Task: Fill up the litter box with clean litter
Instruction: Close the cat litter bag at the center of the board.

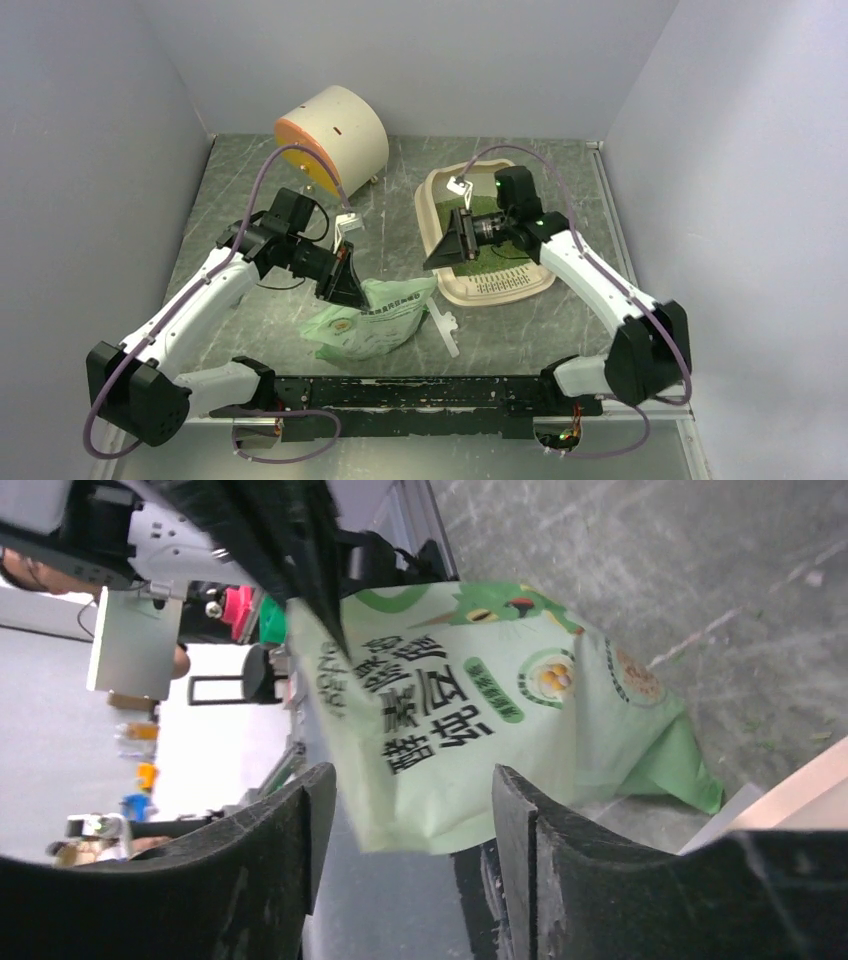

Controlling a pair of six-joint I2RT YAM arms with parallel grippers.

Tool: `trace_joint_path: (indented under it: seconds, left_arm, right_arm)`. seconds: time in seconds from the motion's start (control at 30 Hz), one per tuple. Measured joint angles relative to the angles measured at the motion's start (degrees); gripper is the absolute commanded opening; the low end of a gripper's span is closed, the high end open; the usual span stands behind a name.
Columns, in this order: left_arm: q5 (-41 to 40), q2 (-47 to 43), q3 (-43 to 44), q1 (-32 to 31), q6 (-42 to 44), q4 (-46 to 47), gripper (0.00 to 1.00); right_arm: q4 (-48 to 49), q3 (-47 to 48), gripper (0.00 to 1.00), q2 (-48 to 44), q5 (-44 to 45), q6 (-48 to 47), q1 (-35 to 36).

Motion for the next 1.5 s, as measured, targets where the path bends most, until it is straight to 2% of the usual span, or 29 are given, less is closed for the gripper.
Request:
trace_joint_path:
  seconds: [0.07,0.17,0.23,0.33,0.43,0.47,0.53,0.57,0.6,0.67,0.87,1.03,1.17,1.3,1.37,1.5]
  left_arm:
    - [1.2,1.0,0.1,0.7,0.6,-0.6,0.05]
    - [2.8,1.7,0.0,1.7,0.6,-0.6,0.05]
    - [3.3,1.7,-0.1,2.0,0.2,-0.3,0.05]
    - [3.8,1.7,-0.4,2.4,-0.4,0.2,0.05]
    - [4.1,1.7,-0.8,2.4,-1.3,0.8,0.05]
    - [4.2,1.7,-1.0,2.4,-1.7,1.2,0.05]
    - [4.4,1.5,-1.6,2.4,-3.0,2.2,0.05]
    - [4.5,1.2,-1.9,2.4,-3.8,2.9,0.13]
    - [4.4,1.0,-2.1,2.4,-4.5,3.3,0.2]
    - [4.3,0.5,-2.3,2.4,-5.7,4.6,0.31]
    - [4.1,-1.2,-2.2,2.5,-10.0,9.9,0.51]
    - [4.2,-1.1,-1.5,2.5,-12.3,13.3,0.55]
    - [4.2,1.0,0.2,2.5,-12.3,14.5,0.51]
    - [4.1,3.8,1.5,1.5,-12.1,15.5,0.16]
    - [4.4,5.2,2.0,0.4,-11.4,15.2,0.05]
    - [5.8,6.6,1.9,-0.2,-8.6,14.1,0.05]
  right_arm:
    - [2.3,-1.3,0.74,-3.4,-0.5,0.5,-0.7]
    - [7.2,-3.8,0.9,-9.2,-1.4,0.2,-1.0]
    - [10.8,-6.2,0.94,-11.8,-2.2,0.0,-0.9]
    - [17.2,-11.5,0.96,-13.6,-2.3,0.5,-0.1]
    - [20.3,-13.9,0.95,-11.5,-1.6,0.9,1.3]
    - [20.8,-13.9,0.86,-10.6,-1.4,1.1,1.8]
    - [23.0,-14.0,0.47,-8.7,-1.3,1.9,2.8]
    - [24.9,-14.2,0.26,-8.0,-1.5,2.9,3.2]
    - [26.8,-14.5,0.15,-7.6,-1.7,3.9,3.4]
    - [31.5,-15.6,0.0,-6.7,-2.4,8.3,3.6]
    - [36.6,-17.2,0.0,-3.5,-1.7,16.5,3.4]
    - [44.6,-21.0,0.0,-3.6,-0.8,25.2,3.4]
    - [47.2,-21.3,0.0,-4.0,-0.4,28.7,3.4]
    - [46.3,-20.7,0.0,-4.8,-0.5,29.3,3.5]
    - [44.8,-20.0,0.0,-4.9,-0.4,29.0,3.4]
    - [41.8,-19.5,0.0,-4.9,-1.0,29.3,2.8]
